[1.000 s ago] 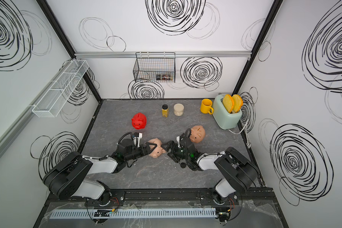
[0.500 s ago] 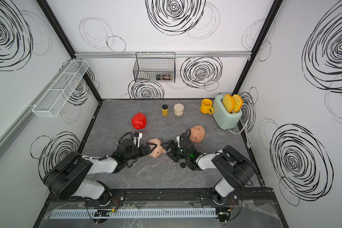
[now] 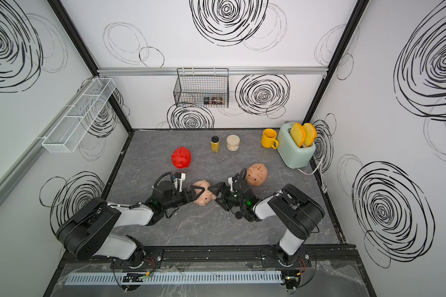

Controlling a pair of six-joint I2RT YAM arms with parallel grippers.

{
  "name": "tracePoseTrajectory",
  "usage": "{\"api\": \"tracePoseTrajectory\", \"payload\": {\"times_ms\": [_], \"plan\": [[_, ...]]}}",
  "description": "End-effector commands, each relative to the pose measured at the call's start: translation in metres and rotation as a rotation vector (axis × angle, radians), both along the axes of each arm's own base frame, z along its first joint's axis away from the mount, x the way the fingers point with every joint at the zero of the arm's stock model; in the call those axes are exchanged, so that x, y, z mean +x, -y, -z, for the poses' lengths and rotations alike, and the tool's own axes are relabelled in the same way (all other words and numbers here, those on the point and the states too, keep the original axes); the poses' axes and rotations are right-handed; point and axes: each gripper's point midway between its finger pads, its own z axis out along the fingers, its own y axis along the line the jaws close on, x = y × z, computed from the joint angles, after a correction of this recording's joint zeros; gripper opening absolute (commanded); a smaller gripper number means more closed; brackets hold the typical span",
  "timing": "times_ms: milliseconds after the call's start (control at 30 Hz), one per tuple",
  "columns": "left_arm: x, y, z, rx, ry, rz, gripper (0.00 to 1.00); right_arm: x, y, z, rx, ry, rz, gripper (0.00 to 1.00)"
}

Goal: Open piggy banks
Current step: Pick up the piggy bank from the center of the board.

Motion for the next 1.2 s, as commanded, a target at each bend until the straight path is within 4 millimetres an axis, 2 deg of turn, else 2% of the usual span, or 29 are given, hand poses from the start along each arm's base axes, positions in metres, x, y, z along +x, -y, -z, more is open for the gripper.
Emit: {"api": "tracePoseTrajectory", "payload": {"times_ms": [0,533,1167], "plan": [[-0.011,-0.004,0.022,0.031,-0.084,0.006,0.96,0.004,-0.008,-0.011,0.038,0.033,-0.016,0.98],[-0.011,-0.004,0.022,0.031,-0.085,0.006,0.96,0.005,-0.017,-0.009,0.051,0.035,-0.046,1.00],[-0.011,-0.003,0.021,0.027,-0.085,0.009,0.96,0.003,-0.022,-0.005,0.068,0.026,-0.066,0.94]]}}
